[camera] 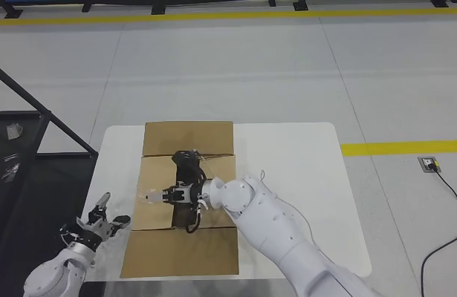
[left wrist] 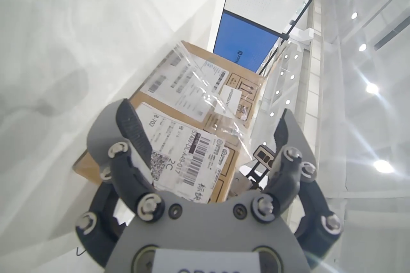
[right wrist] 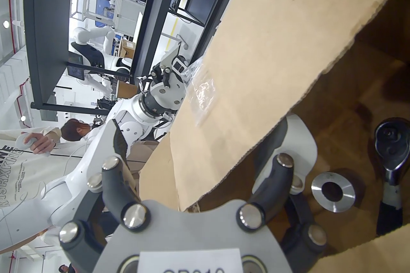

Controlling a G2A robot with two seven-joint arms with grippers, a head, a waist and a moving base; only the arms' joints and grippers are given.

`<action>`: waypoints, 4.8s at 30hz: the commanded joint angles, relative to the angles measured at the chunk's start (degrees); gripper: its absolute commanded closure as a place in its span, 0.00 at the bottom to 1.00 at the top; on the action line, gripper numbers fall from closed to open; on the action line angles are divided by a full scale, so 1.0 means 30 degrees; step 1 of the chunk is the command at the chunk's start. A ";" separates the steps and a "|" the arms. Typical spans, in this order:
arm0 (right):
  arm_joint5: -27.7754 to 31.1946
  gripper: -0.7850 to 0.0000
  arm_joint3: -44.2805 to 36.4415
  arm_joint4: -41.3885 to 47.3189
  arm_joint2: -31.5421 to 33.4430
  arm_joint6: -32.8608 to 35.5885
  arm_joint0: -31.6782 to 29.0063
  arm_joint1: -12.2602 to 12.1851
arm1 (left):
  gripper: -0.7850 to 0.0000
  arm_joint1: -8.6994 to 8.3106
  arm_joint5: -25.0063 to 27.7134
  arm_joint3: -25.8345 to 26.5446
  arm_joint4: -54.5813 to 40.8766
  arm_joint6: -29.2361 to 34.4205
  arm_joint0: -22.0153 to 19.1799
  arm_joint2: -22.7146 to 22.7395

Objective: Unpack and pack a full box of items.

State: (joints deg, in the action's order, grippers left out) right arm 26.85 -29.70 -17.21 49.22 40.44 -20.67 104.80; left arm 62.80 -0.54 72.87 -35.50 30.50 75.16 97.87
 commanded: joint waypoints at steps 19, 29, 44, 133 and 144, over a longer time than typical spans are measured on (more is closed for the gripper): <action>-0.0702 0.00 -0.0674 -0.0048 0.0562 0.1106 0.0049 -0.0386 | 1.00 0.0479 0.1900 -0.0107 -0.1532 -0.2109 -0.0409 -0.0580; -0.0686 0.00 -0.0084 0.0191 0.0374 0.1281 0.0473 -0.0175 | 1.00 0.0490 0.2169 0.0278 -0.1391 -0.2324 -0.0083 -0.0173; -0.0844 0.56 0.0989 0.0881 0.0476 0.1525 0.0751 0.0003 | 1.00 0.0584 0.2793 0.0582 -0.1200 -0.2981 0.0232 0.0182; -0.1765 0.00 -0.6567 -0.0558 0.1510 -0.0823 -0.2061 -0.1230 | 0.00 0.0792 0.2313 -0.0240 0.0298 -0.2687 -0.0551 0.0530; 0.0451 0.00 -0.0803 0.3452 -0.0780 -0.0015 0.0966 0.0800 | 0.00 0.0807 0.2389 -0.0079 0.0371 -0.2906 -0.0311 0.0744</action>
State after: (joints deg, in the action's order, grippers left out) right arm 27.79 -33.86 -7.61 47.35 40.58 -18.48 106.62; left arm 65.23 6.67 72.74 -34.21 21.84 74.27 99.89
